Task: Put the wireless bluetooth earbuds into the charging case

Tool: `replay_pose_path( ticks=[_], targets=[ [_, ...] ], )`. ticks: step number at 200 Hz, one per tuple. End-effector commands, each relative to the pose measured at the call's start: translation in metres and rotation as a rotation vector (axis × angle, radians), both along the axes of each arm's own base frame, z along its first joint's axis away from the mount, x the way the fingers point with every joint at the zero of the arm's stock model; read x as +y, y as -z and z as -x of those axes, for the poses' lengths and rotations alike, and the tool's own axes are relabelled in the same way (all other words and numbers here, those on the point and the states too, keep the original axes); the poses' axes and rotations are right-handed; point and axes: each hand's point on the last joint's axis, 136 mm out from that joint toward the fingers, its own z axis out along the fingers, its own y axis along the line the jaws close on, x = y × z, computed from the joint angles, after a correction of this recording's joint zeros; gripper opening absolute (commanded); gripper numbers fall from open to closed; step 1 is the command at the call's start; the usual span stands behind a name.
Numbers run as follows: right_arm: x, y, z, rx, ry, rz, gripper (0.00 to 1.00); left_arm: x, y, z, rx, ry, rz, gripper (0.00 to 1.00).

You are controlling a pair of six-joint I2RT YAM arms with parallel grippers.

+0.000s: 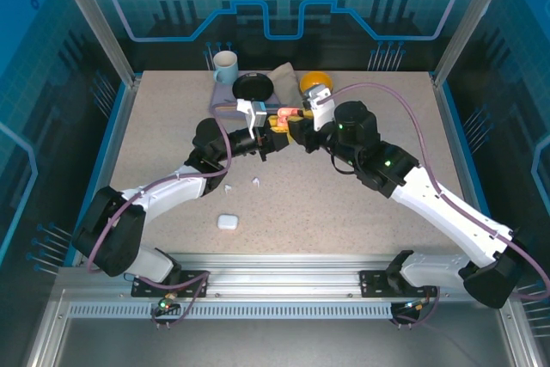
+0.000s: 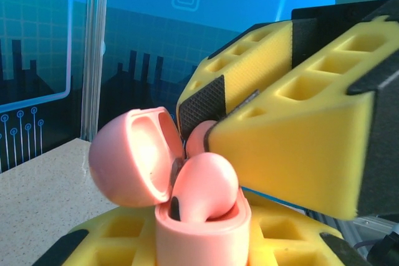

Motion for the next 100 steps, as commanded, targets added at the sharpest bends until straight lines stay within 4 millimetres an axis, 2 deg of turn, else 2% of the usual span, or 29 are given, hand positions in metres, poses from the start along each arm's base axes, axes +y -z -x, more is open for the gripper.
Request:
replay_pose_path(
  ticks=[1, 37, 100],
  targets=[
    [0.011, -0.006, 0.008, 0.0, -0.041, 0.001, 0.37, -0.003, -0.022, 0.001, -0.064, 0.005, 0.041, 0.0],
    [0.004, -0.017, 0.005, -0.005, -0.005, -0.025, 0.47, -0.003, -0.019, 0.001, -0.058, 0.004, 0.041, 0.0],
    [-0.008, -0.029, 0.0, -0.011, 0.039, -0.045, 0.51, -0.002, -0.019, 0.001, -0.059, 0.001, 0.041, 0.0]
  ],
)
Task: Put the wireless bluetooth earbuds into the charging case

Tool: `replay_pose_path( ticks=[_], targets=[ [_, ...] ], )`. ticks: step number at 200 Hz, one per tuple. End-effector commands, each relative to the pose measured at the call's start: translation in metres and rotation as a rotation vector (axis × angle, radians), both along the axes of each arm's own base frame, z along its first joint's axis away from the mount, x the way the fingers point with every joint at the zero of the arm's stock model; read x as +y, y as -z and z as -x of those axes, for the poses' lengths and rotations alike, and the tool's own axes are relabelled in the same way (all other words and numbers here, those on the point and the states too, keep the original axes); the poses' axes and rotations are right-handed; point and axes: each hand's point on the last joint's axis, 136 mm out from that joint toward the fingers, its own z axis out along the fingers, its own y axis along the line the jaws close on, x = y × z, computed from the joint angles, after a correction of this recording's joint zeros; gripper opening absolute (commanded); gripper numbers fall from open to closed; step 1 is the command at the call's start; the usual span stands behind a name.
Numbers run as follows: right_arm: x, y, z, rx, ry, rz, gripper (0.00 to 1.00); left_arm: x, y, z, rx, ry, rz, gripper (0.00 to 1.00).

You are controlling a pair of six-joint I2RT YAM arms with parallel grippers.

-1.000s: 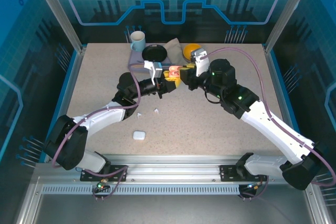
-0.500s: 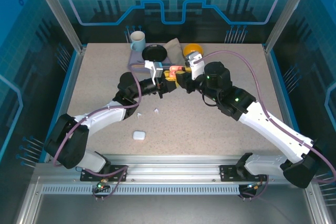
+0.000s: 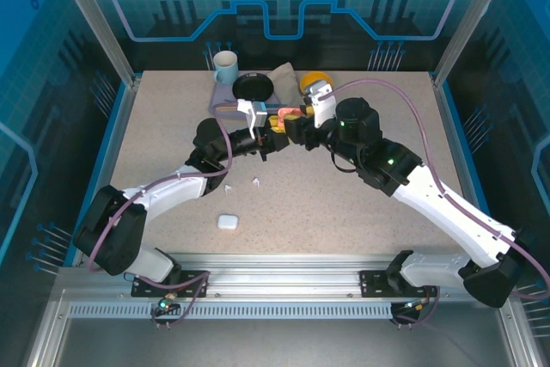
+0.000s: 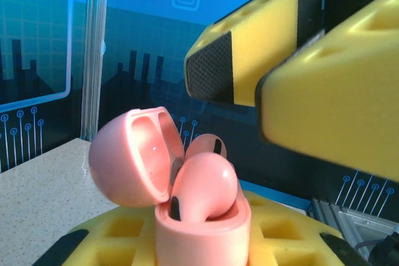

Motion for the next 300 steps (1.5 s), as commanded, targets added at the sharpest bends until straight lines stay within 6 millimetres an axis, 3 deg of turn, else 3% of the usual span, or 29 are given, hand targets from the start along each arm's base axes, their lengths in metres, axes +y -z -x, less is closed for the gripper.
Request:
replay_pose_path(
  ticks=[1, 50, 89, 129, 159, 188, 213, 249, 273, 300],
  targets=[
    [-0.007, -0.013, -0.002, -0.008, 0.032, -0.023, 0.51, -0.001, -0.021, 0.002, -0.06, 0.001, 0.041, 0.0],
    [-0.032, -0.036, -0.011, 0.014, 0.084, -0.149, 0.62, -0.002, -0.02, 0.003, -0.061, 0.006, 0.038, 0.0],
    [-0.047, -0.044, -0.033, 0.156, 0.101, -0.222, 0.64, -0.002, -0.015, 0.004, -0.057, 0.013, 0.025, 0.0],
    [-0.035, -0.017, -0.06, 0.408, 0.085, -0.151, 0.65, -0.005, -0.007, 0.004, -0.051, 0.024, -0.002, 0.0],
    [-0.018, 0.022, -0.074, 0.604, 0.072, -0.07, 0.63, -0.006, -0.002, 0.002, -0.049, 0.028, -0.024, 0.0],
    [-0.009, 0.049, -0.082, 0.688, 0.079, -0.025, 0.59, -0.008, 0.0, 0.002, -0.052, 0.031, -0.035, 0.0],
    [-0.007, 0.064, -0.074, 0.716, 0.077, 0.023, 0.56, -0.008, 0.002, -0.001, -0.05, 0.023, -0.042, 0.0],
    [-0.013, 0.055, -0.043, 0.663, 0.081, 0.051, 0.54, -0.01, 0.008, -0.01, -0.026, -0.002, -0.054, 0.0],
    [-0.019, 0.061, -0.019, 0.652, 0.095, 0.091, 0.54, -0.009, 0.012, -0.019, 0.002, -0.029, -0.045, 0.0],
    [-0.049, 0.071, -0.014, 0.637, 0.217, 0.067, 0.56, -0.013, 0.016, -0.032, 0.076, -0.042, -0.044, 0.0]
  ],
)
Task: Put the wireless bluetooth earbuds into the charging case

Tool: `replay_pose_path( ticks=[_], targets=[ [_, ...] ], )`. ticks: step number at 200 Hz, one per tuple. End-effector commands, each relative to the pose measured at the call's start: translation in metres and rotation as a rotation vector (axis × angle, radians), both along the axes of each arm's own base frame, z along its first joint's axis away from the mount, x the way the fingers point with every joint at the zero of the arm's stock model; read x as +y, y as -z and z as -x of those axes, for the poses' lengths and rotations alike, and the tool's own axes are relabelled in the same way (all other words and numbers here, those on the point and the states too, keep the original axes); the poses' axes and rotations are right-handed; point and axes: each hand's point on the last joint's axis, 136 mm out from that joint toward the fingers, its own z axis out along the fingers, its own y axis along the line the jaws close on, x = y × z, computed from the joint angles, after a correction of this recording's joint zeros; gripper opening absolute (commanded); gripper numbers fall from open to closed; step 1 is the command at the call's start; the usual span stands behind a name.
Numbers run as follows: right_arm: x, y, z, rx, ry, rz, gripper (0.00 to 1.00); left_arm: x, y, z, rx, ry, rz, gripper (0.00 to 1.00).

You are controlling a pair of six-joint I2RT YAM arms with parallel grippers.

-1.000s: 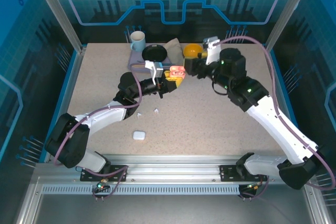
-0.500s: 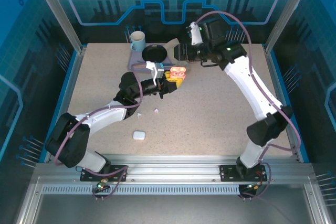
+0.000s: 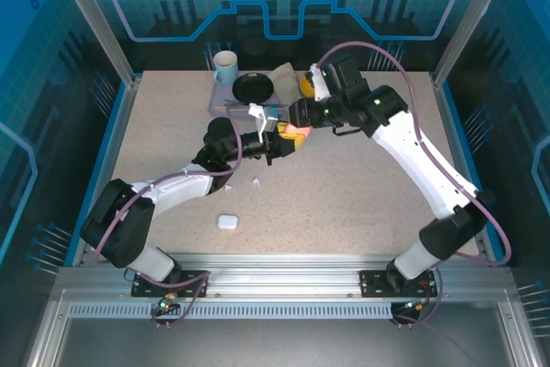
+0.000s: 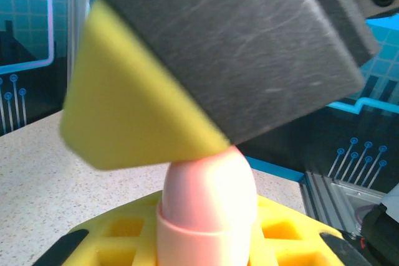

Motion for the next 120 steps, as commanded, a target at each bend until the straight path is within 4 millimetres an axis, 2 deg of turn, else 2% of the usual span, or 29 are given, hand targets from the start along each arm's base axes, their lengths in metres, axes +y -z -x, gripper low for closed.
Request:
replay_pose_path(
  ticks=[1, 17, 30, 61, 80, 91, 120],
  targets=[
    [-0.029, 0.014, 0.021, 0.032, 0.078, 0.04, 0.56, 0.003, -0.013, -0.029, 0.035, -0.085, 0.029, 0.0],
    [-0.058, 0.028, 0.014, 0.075, 0.188, 0.0, 0.57, -0.002, -0.004, -0.043, 0.136, -0.103, 0.031, 0.0],
    [-0.079, 0.04, 0.008, 0.101, 0.267, -0.029, 0.58, -0.009, 0.01, -0.054, 0.253, -0.113, 0.011, 0.0],
    [-0.12, 0.076, 0.002, 0.162, 0.419, -0.046, 0.58, -0.034, 0.065, -0.081, 0.564, -0.19, -0.062, 0.0],
    [-0.133, 0.098, 0.002, 0.197, 0.474, -0.044, 0.58, -0.049, 0.1, -0.095, 0.775, -0.213, -0.055, 0.0],
    [-0.139, 0.109, 0.003, 0.211, 0.499, -0.036, 0.58, -0.059, 0.128, -0.104, 0.899, -0.228, -0.065, 0.0],
    [-0.151, 0.134, 0.006, 0.249, 0.544, -0.011, 0.58, -0.087, 0.174, -0.117, 1.072, -0.236, -0.073, 0.0]
  ],
)
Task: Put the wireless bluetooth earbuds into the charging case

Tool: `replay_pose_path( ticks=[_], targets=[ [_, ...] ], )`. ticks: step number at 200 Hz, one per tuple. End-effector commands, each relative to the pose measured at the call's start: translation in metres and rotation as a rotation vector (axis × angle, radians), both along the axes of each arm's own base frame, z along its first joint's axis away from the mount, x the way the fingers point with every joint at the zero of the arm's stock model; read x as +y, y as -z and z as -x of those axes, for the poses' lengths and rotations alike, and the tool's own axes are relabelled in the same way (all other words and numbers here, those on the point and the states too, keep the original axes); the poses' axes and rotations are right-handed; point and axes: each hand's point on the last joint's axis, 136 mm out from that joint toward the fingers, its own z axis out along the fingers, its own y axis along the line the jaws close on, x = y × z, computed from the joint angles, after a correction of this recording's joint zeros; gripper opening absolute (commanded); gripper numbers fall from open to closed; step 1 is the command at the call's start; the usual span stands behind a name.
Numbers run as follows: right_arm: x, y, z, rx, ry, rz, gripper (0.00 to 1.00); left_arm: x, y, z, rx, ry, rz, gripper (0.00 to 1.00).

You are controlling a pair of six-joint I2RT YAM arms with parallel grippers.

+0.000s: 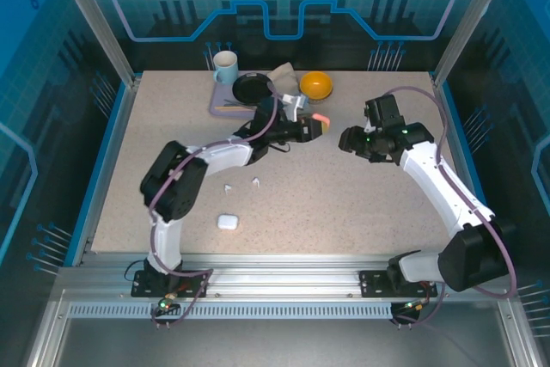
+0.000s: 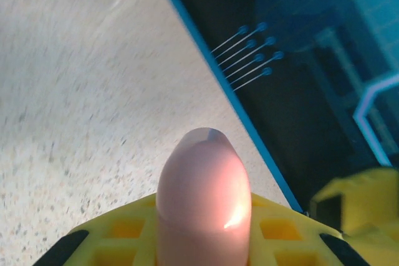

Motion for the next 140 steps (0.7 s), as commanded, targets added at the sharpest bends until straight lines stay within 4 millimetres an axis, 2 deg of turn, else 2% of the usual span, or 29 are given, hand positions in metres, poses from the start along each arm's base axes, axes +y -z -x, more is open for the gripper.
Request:
replay_pose_path(
  ticks=[1, 33, 48, 58, 80, 109, 127, 140],
  targets=[
    [-0.009, 0.005, -0.006, -0.02, 0.062, -0.016, 0.58, -0.018, 0.044, -0.005, 0.257, -0.056, -0.006, 0.0],
    [-0.014, 0.02, -0.003, 0.011, 0.088, -0.014, 0.58, -0.035, 0.085, -0.012, 0.415, -0.129, -0.066, 0.0],
    [-0.014, 0.022, -0.003, 0.013, 0.091, -0.015, 0.58, -0.034, 0.103, -0.015, 0.488, -0.177, -0.088, 0.0],
    [-0.015, 0.022, -0.003, 0.014, 0.094, -0.013, 0.58, -0.032, 0.112, -0.016, 0.533, -0.208, -0.105, 0.05],
    [-0.015, 0.022, -0.003, 0.011, 0.093, -0.01, 0.59, -0.029, 0.13, -0.016, 0.613, -0.253, -0.153, 0.09],
    [-0.015, 0.021, -0.002, 0.013, 0.09, -0.012, 0.59, -0.022, 0.14, -0.013, 0.687, -0.294, -0.217, 0.24],
    [-0.016, 0.018, 0.0, 0.007, 0.087, -0.012, 0.6, -0.018, 0.142, -0.012, 0.72, -0.309, -0.25, 0.45],
    [-0.016, 0.016, 0.002, 0.004, 0.087, -0.013, 0.61, -0.015, 0.143, -0.011, 0.74, -0.309, -0.264, 0.53]
  ],
)
